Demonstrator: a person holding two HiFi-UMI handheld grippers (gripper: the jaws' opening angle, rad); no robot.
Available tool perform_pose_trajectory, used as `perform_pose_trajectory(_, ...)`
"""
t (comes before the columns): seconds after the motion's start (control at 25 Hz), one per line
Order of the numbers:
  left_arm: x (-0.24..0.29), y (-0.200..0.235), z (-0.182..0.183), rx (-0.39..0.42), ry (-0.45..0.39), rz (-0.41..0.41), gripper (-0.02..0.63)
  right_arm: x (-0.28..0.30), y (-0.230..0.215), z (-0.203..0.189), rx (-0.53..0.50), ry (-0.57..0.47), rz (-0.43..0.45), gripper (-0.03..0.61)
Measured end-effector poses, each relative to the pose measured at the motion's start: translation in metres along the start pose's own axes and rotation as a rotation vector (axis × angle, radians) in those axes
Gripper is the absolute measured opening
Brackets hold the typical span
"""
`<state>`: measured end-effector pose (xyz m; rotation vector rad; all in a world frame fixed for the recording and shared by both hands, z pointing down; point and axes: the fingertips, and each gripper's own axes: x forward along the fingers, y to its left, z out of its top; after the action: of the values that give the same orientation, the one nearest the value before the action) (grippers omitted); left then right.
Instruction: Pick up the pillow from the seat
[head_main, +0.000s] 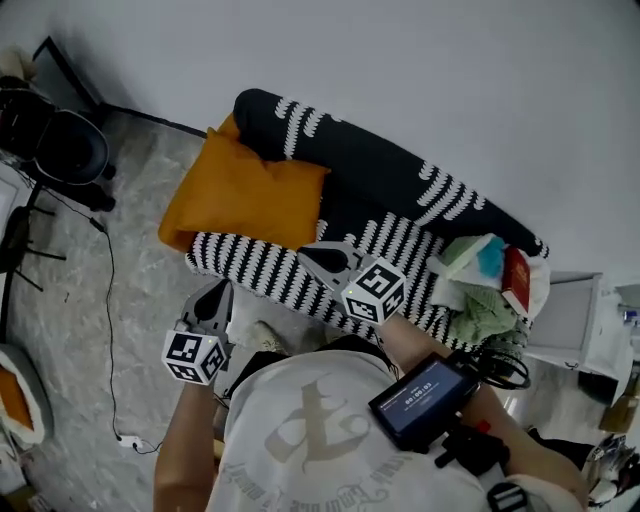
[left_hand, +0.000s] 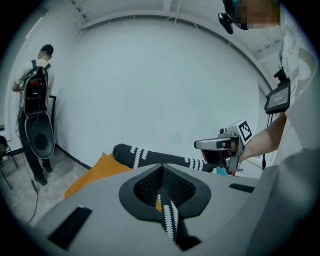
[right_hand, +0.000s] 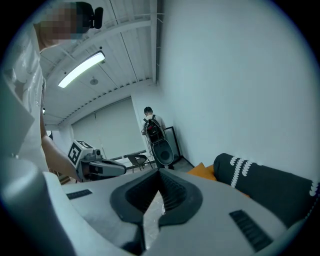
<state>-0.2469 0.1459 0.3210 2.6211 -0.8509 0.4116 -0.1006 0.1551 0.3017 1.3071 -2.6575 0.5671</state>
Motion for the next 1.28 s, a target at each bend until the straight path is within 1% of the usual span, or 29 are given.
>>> perform_pose_trajectory(0.28,-0.009,0.040,0.011,0.037,0.011,-0.089,0.009,0.027,0.003,0.016,0.008,-0.030,-0.125,0.014)
perform_pose_trajectory(0.44,-0.017,0.063,0.014,0.052,0.018,-0.114,0.009,0.039,0.010,0.023,0.011,-0.049,-0.174,0.014)
perform_pose_trajectory(0.64,-0.023,0.077,0.014,0.052,0.011,-0.129,0.009,0.048,0.019,0.022,0.003,-0.044,-0.191,0.014)
perform_pose_trajectory(0.84,-0.020,0.083,0.016,0.057,0.009,-0.141,0.009,0.055,0.017,0.025,-0.001,-0.049,-0.200,0.014)
perform_pose_trajectory(1.08,-0.009,0.096,0.016,0.063,0.032,-0.138,0.009,0.067,-0.002,0.022,0.031,-0.057,-0.210,0.014)
perform_pose_trajectory(1.28,0.009,0.110,0.025,0.074,0.057,-0.142,0.009,0.078,-0.025,0.015,0.075,-0.054,-0.228,0.014)
